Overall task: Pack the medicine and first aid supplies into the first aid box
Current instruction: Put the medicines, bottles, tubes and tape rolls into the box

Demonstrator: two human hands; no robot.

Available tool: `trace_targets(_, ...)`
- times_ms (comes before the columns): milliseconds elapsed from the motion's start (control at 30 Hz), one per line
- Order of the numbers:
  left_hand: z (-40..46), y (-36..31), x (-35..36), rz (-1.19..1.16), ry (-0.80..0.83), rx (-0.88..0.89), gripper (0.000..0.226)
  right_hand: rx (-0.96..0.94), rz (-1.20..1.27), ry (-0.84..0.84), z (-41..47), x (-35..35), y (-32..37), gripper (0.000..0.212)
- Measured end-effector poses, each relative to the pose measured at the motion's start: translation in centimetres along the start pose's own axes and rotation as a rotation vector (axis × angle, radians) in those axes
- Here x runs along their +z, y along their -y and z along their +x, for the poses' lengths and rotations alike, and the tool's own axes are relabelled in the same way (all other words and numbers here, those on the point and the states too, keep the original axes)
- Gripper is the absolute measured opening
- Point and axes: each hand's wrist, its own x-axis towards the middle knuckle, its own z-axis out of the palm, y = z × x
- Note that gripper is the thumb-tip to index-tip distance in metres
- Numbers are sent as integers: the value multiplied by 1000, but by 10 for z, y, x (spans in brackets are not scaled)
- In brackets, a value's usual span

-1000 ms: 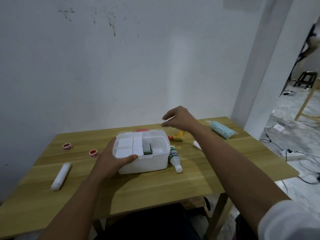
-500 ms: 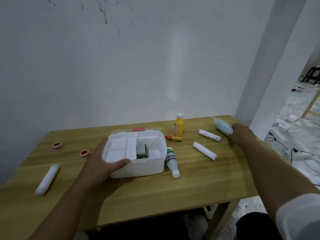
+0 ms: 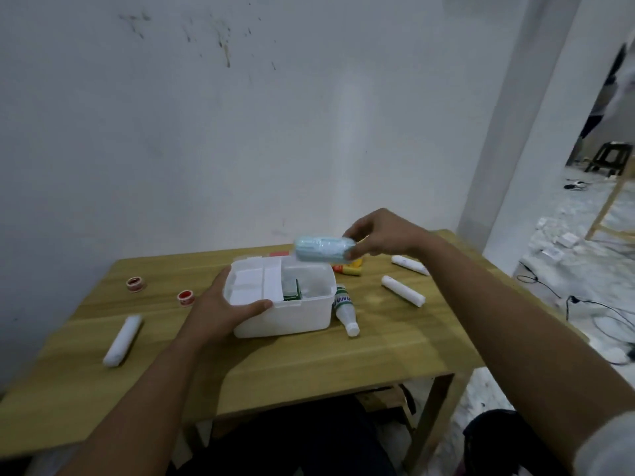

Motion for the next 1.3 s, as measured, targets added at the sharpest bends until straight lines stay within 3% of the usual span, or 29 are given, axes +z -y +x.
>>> trace_targets(100, -2, -4, -1, 17, -9, 6, 103, -69, -292, 100, 10, 31, 22, 32)
trace_targets(267, -2, -3, -2, 17, 15, -15, 110, -55, -428, 141, 17, 44, 38, 35)
trace_targets(467, -3, -2, -5, 12, 51, -6, 142, -72, -607, 200, 22, 49, 53, 35)
trace_targets(567, -2, -1, -5, 15, 49, -23, 144, -80, -551, 207, 26, 65, 50, 37)
trace_targets(833, 1, 1, 2, 28, 6, -3, 104, -84, -413, 171, 28, 100, 37, 27)
trace_targets(1033, 6, 8, 3, 38, 24, 10, 107, -111, -539, 204, 31, 112, 55, 25)
trace_targets(1300, 10, 15, 2, 48, 28, 1, 117, -33, -322, 272, 39, 116, 55, 29)
